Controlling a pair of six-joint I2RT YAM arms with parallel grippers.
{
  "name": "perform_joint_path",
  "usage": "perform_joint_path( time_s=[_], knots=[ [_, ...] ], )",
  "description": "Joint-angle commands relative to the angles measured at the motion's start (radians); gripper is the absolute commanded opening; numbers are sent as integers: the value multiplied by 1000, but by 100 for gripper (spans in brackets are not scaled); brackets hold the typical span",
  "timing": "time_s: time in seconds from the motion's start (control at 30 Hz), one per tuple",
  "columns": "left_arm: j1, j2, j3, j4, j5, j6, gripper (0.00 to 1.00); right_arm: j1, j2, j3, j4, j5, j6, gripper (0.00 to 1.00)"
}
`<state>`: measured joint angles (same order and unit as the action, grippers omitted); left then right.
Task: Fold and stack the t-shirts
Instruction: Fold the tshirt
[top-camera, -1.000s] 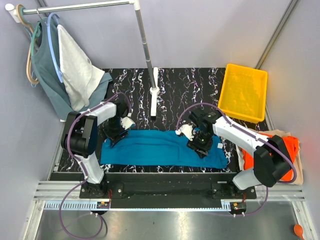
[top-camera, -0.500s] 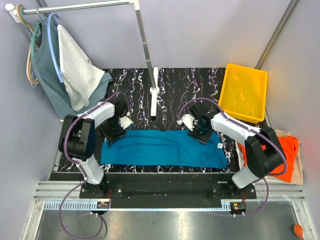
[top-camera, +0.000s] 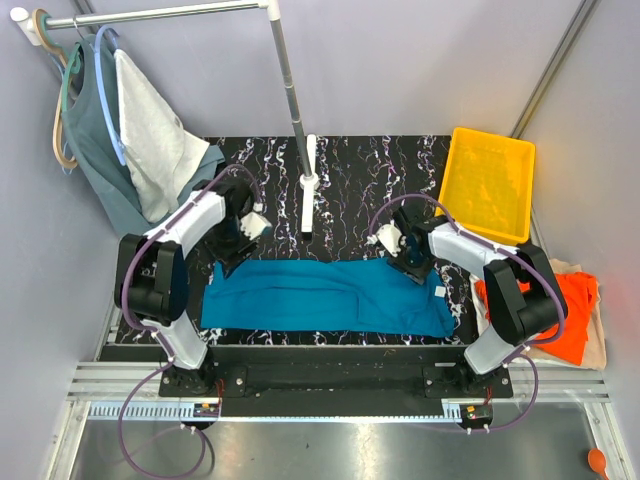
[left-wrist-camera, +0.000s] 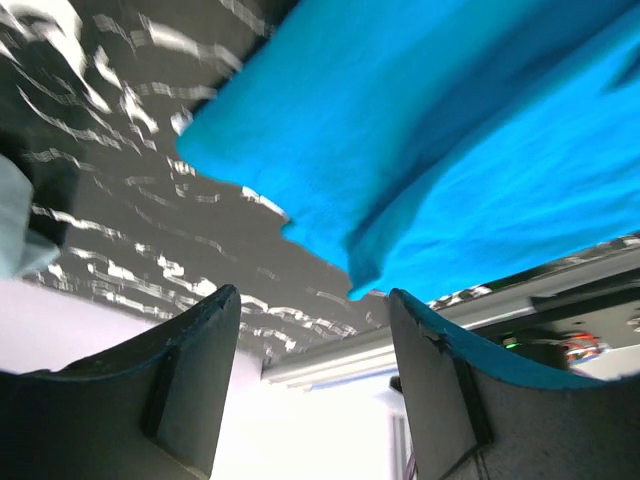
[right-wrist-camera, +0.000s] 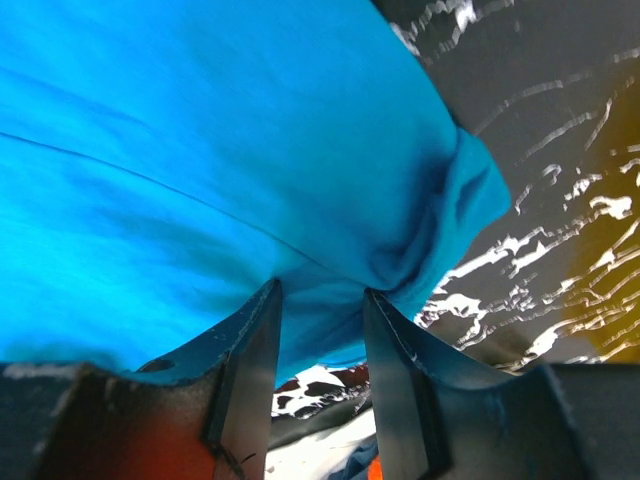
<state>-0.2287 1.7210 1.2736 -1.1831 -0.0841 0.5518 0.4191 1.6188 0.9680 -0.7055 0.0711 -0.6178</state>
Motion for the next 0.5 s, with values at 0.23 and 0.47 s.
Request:
perform_joint_path(
  time_s=[0.23, 0.47],
  knots=[
    [-37, 130, 184, 28, 264, -19, 64, -25, -33, 6, 11, 41, -13, 45],
    [-80, 215, 194, 105, 221, -33, 64, -25, -36, 20, -8, 15, -3, 45]
  ],
)
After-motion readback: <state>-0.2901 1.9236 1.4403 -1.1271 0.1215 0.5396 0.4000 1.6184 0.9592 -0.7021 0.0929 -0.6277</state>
